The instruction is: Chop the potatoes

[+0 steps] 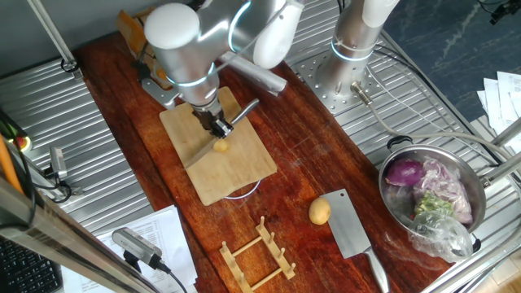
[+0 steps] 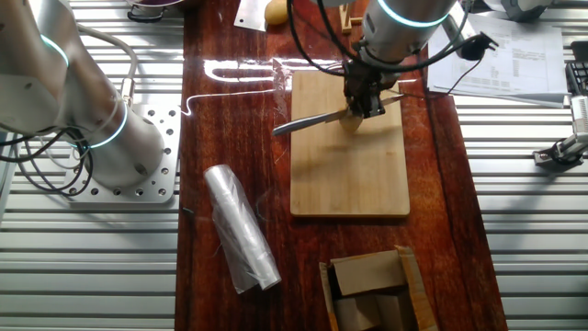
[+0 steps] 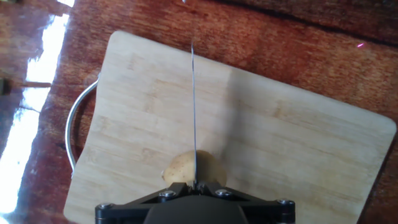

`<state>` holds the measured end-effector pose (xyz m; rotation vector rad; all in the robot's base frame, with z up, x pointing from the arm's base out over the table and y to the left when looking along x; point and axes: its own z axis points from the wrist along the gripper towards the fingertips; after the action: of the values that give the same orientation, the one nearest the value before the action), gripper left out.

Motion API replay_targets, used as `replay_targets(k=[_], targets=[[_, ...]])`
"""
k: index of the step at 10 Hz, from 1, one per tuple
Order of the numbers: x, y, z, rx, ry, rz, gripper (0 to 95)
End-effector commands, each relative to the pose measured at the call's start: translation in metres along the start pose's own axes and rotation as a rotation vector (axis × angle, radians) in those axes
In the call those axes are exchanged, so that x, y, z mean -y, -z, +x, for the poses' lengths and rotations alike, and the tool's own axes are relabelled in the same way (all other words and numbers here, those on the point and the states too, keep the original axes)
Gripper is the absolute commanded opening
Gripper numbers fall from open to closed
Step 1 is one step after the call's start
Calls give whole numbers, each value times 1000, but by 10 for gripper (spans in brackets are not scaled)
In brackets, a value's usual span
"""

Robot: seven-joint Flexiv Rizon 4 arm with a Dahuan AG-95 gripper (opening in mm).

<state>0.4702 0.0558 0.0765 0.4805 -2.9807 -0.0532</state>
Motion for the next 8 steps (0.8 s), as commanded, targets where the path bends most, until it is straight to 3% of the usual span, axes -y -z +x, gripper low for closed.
replay_targets(k=[1,3,4,8], targets=[[2,-15,-3,12,1,4,0],[2,-11,-3,-1,2,0,0],[0,0,-3,-12,5,-4,0],[0,2,-2,5,5,-1,0]])
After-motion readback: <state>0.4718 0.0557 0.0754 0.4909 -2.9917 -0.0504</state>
